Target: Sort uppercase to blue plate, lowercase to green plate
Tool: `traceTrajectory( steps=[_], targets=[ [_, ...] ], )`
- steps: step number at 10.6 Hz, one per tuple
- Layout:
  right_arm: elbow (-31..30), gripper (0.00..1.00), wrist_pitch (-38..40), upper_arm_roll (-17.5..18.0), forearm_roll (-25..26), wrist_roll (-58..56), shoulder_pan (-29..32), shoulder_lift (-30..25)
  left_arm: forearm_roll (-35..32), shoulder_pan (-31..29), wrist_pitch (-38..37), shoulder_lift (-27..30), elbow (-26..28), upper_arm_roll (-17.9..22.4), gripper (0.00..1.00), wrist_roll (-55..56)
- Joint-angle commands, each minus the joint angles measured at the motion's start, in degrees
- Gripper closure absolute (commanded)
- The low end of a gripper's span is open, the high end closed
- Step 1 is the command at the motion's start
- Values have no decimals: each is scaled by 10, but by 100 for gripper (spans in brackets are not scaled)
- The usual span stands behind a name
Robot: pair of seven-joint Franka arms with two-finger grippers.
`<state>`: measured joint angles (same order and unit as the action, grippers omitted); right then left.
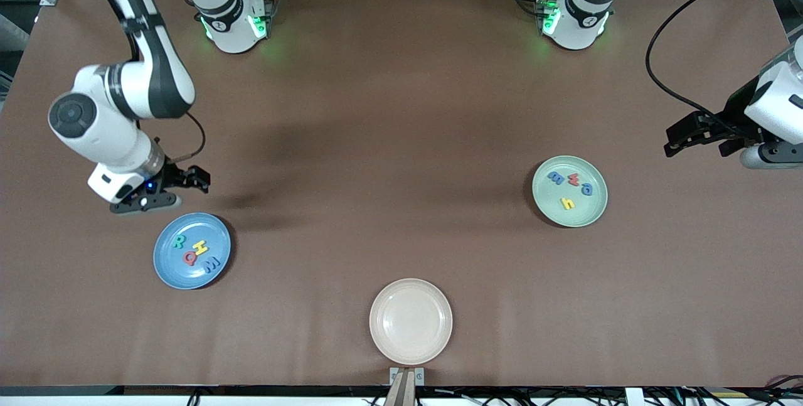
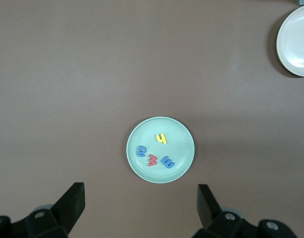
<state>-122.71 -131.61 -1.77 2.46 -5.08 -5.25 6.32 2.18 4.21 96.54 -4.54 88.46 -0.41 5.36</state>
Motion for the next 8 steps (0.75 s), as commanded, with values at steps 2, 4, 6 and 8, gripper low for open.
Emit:
traceTrajectory(
  steps=[2, 4, 6, 8],
  targets=[
    [82, 0, 120, 7, 0, 0, 32, -44, 7, -2, -15, 2, -7, 7, 0, -5],
    [168, 0, 204, 3, 0, 0, 32, -45, 5, -2, -15, 2, -7, 6, 0, -4],
    [238, 0, 293, -9, -10, 1, 32, -47, 5, -1, -15, 1, -7, 6, 0, -4],
    [310, 0, 384, -10, -32, 2, 32, -55, 5, -1, -15, 1, -8, 7, 0, -1]
  ],
)
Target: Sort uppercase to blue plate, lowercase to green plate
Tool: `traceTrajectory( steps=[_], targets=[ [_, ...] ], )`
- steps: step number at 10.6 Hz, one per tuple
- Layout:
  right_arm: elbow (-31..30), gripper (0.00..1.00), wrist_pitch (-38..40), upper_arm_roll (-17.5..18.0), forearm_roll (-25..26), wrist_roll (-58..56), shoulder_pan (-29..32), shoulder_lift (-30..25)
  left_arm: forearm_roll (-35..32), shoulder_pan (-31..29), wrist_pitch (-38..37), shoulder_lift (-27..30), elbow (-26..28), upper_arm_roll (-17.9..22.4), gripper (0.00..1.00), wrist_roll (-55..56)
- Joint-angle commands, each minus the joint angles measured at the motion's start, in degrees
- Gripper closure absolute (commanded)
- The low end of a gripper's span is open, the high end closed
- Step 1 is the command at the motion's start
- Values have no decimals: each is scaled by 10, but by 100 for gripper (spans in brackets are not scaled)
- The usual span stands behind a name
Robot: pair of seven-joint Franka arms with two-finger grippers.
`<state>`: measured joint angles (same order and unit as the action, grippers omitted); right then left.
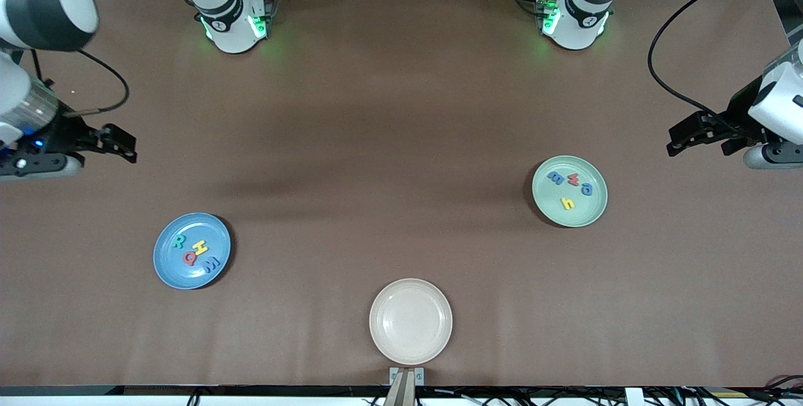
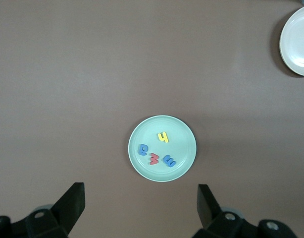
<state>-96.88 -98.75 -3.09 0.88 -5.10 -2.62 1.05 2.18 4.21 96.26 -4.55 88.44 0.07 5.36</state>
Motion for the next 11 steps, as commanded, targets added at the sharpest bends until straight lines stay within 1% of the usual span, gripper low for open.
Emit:
traceTrajectory(
  steps=[1, 2, 3, 6, 11],
  targets=[
    [88, 0, 83, 3, -17, 2, 5, -3, 5, -2, -13, 2, -11, 2, 0, -1],
    [124, 0, 105, 3, -17, 2, 5, -3, 5, -2, -13, 2, -13, 3, 0, -1],
    [142, 0, 122, 2, -17, 2, 6, -3, 5, -2, -13, 2, -13, 3, 0, -1],
    [158, 0, 135, -4, -22, 1, 6, -9, 5, -1, -13, 1, -14, 4, 0, -1],
    [159, 0, 134, -6, -30, 0, 6, -9, -1, 0, -13, 2, -14, 4, 0, -1]
  ],
)
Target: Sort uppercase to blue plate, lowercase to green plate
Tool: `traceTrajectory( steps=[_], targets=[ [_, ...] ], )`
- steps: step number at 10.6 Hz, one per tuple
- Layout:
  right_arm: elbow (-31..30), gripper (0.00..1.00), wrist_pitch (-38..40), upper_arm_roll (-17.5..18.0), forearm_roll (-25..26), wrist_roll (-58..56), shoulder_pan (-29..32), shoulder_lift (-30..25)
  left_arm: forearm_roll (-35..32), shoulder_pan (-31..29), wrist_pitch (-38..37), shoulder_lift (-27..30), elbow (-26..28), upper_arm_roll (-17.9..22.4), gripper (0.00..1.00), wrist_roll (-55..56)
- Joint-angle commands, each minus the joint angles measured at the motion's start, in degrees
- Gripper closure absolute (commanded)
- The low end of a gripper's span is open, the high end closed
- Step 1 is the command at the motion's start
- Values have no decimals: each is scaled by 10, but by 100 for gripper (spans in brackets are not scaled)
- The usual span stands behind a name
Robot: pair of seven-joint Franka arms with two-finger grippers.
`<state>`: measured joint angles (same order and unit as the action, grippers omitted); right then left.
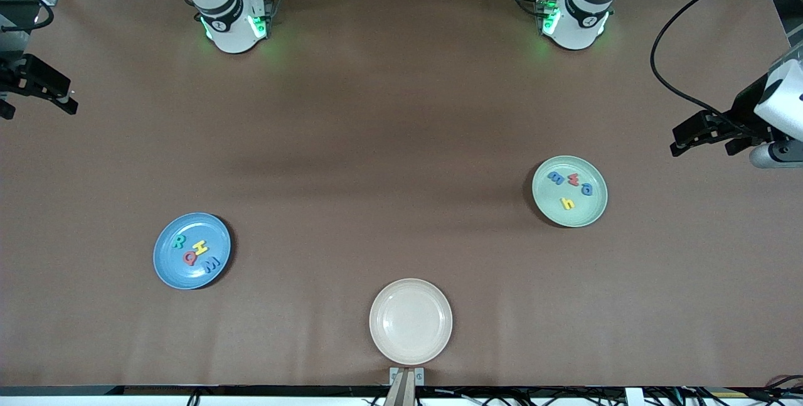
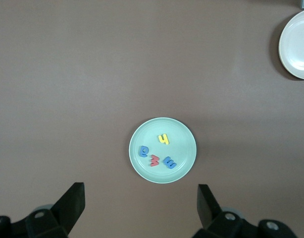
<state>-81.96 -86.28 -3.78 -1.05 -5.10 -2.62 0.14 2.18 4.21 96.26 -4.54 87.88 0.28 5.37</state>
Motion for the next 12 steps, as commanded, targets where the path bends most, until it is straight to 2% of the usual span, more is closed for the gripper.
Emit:
traceTrajectory(
  steps=[1, 3, 8, 10, 12],
  targets=[
    [10, 0, 9, 1, -11, -1, 6, 0, -4, 11, -12, 2, -11, 13, 0, -2],
    [10, 0, 10, 1, -11, 0, 6, 0, -10, 53, -12, 16, -14, 56, 0, -4],
    [10, 0, 10, 1, -11, 0, 5, 0, -10, 54, -12, 25, -4, 53, 0, -2],
    [10, 0, 10, 1, -11, 0, 5, 0, -10, 54, -12, 50, 31, 52, 0, -2],
    [10, 0, 10, 1, -11, -1, 5, 0, -11, 53, -12, 50, 32, 52, 0, -2]
  ],
)
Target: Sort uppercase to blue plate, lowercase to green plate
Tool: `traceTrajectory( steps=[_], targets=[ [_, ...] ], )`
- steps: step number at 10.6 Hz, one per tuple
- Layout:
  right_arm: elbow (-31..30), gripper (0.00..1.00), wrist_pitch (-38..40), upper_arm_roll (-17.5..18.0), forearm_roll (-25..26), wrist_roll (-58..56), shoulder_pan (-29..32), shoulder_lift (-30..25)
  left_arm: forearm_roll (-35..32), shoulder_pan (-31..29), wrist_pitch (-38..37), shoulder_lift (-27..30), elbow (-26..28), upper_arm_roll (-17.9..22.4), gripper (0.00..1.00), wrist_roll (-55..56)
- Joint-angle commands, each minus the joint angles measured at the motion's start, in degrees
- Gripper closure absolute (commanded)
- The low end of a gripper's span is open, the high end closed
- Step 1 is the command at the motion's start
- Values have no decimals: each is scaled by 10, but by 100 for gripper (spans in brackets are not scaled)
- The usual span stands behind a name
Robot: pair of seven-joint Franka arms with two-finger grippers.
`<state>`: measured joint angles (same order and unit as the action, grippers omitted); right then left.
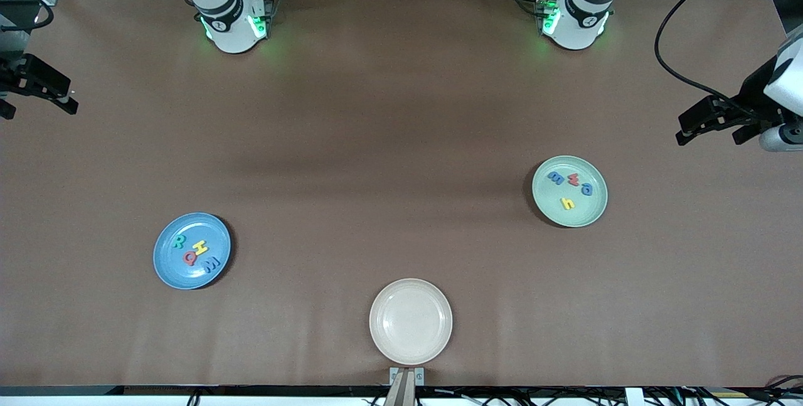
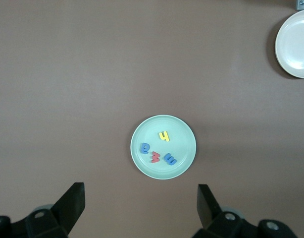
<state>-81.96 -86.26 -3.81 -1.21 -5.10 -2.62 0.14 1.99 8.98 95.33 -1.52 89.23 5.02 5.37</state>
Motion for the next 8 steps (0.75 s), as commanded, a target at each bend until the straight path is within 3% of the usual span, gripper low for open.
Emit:
traceTrajectory(
  steps=[1, 8],
  targets=[
    [10, 0, 10, 1, -10, -1, 5, 0, -9, 5, -3, 20, 18, 4, 0, -2],
    [10, 0, 17, 1, -10, 2, 5, 0, -9, 2, 0, 31, 35, 4, 0, -3]
  ],
)
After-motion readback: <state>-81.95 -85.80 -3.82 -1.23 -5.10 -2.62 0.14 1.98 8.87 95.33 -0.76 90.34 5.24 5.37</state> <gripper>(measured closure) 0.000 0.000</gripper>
